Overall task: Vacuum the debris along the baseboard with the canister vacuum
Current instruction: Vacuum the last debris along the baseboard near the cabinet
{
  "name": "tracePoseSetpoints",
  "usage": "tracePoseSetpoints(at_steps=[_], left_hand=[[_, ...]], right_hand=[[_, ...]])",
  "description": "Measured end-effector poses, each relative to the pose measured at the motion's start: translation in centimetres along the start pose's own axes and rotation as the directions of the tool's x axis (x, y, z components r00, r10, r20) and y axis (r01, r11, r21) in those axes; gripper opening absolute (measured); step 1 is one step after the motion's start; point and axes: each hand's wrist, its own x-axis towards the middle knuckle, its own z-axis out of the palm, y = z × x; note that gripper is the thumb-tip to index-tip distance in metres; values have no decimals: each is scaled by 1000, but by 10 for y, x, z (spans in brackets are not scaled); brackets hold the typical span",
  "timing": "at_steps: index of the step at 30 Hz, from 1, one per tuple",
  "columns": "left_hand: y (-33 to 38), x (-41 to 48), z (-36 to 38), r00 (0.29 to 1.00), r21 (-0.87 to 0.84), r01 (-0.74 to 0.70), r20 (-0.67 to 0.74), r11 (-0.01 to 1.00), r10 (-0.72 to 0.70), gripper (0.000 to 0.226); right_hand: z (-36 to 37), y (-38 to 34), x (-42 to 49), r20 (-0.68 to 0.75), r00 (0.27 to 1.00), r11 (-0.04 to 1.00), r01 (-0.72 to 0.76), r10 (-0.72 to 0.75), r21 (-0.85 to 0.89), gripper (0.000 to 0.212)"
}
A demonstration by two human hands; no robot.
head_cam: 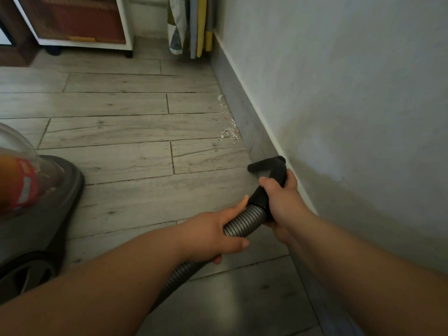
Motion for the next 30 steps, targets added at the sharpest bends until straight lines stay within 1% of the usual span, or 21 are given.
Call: tracePoseSetpoints(at_steps=[7, 15, 19, 25, 30], left_hand=[[0, -9, -7, 1000, -1, 14, -18, 1000, -14, 90], [-8, -44, -23, 997, 78, 68, -46, 995, -65, 92], [-10, -55, -27, 995, 99, 90, -59, 991, -85, 91], [-6, -47, -28, 996, 123, 85, -51, 989, -79, 92], [-3, -33, -21, 997, 119, 66, -42, 991, -62, 91]], right_hand=[[13, -7, -7, 32, 999, 1000, -6, 6, 1, 74], [39, -3, -21, 161, 986, 997, -52, 43, 50, 73], [50, 1, -24, 180, 982, 995, -71, 58, 67, 74], [45, -1, -19, 156, 985, 992, -84, 69, 90, 72], [35, 1, -14, 86, 996, 997, -44, 38, 70, 73]])
